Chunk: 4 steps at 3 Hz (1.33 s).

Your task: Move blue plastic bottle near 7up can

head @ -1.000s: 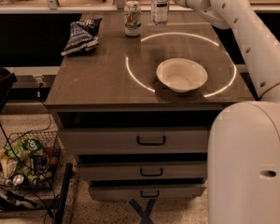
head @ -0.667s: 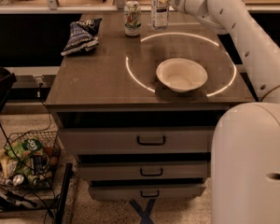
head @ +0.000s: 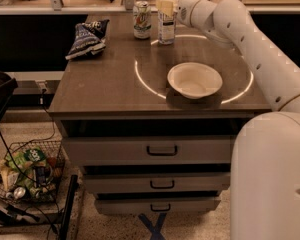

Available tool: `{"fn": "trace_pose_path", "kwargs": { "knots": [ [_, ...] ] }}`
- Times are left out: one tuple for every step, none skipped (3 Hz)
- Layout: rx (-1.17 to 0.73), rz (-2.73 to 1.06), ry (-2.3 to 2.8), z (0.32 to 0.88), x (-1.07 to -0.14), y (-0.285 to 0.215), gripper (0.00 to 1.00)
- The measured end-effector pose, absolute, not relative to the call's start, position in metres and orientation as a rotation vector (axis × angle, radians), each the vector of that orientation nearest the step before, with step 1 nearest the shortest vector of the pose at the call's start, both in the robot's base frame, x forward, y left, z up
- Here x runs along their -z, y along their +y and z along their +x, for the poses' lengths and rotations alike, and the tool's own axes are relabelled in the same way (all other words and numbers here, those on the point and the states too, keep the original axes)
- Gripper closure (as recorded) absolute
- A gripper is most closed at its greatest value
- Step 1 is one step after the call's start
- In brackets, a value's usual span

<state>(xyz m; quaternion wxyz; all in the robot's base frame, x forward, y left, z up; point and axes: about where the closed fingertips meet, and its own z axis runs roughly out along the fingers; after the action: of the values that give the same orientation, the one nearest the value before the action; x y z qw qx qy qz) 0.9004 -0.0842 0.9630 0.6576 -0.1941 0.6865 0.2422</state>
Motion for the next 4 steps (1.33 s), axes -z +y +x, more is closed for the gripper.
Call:
{"fn": "trace_pose_path", "kwargs": {
  "knots": [
    [-0.552,-0.442,1.555,0.901,-0.963,-0.081,0.82],
    [-0.555,-0.445,1.555,0.901,-0.962,-0.078,0.57],
    [-0.560,-0.448,1.556,0.902,-0.961,-0.074,0.26],
    [-0.563,-0.450,1.556,0.902,-0.960,-0.071,0.04]
  ]
}}
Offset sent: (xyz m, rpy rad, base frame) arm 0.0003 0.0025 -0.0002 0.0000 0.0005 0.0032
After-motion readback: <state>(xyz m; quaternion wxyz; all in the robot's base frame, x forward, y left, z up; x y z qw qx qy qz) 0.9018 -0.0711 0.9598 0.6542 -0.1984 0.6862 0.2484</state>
